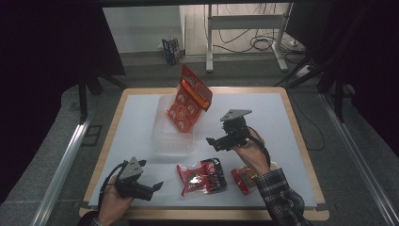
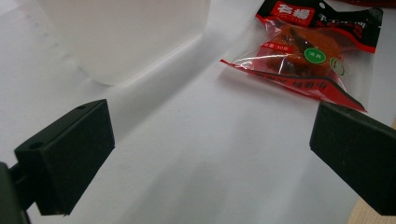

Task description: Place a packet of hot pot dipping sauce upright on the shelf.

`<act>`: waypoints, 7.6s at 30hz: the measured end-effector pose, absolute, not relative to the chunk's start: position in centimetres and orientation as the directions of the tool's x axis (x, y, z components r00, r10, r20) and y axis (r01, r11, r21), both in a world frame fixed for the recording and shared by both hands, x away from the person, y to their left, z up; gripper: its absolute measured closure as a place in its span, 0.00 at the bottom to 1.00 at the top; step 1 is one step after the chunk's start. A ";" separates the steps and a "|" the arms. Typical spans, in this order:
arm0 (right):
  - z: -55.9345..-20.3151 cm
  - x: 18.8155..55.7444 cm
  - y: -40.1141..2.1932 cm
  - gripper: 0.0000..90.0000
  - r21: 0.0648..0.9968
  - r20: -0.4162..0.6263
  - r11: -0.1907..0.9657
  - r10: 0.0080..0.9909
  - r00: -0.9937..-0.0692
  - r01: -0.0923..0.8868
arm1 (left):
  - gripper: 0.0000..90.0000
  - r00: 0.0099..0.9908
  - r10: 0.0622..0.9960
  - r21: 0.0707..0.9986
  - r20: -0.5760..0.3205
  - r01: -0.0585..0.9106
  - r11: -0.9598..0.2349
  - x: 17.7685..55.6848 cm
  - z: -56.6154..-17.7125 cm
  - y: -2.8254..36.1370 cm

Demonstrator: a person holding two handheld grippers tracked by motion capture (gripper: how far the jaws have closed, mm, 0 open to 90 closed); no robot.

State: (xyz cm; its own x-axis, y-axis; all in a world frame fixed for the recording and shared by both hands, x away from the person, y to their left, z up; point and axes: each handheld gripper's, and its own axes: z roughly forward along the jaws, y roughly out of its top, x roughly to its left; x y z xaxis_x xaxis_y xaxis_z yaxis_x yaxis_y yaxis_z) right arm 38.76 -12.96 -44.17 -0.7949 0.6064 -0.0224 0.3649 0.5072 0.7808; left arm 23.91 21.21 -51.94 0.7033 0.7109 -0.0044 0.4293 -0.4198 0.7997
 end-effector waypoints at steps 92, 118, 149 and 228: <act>-49.9 29.0 -17.2 0.00 0.726 0.102 0.523 0.561 -0.822 0.447 | 1.00 0.865 0.486 0.718 -0.123 0.416 -0.559 26.7 -54.1 14.0; -50.9 29.0 -12.3 0.13 0.664 0.218 0.552 0.502 -0.837 0.504 | 1.00 0.855 0.497 0.703 -0.149 0.445 -0.555 26.6 -54.2 14.3; -49.2 30.8 -8.6 0.76 0.681 0.353 0.488 0.435 -0.829 0.546 | 0.86 0.829 0.552 0.744 -0.084 0.421 -0.518 25.1 -52.7 15.3; -41.7 39.4 -11.1 0.78 0.850 0.112 0.379 0.550 -0.827 0.367 | 0.01 0.745 0.668 0.762 0.004 0.430 -0.484 23.4 -52.7 18.2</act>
State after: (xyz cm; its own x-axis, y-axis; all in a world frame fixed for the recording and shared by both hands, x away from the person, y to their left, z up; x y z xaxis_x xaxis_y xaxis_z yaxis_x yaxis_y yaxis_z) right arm 39.40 -11.07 -41.72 -0.8275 0.5503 0.1119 0.3667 0.3785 0.8499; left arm 23.41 18.17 -52.67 0.7445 0.6676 0.0037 0.4300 -0.4837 0.7623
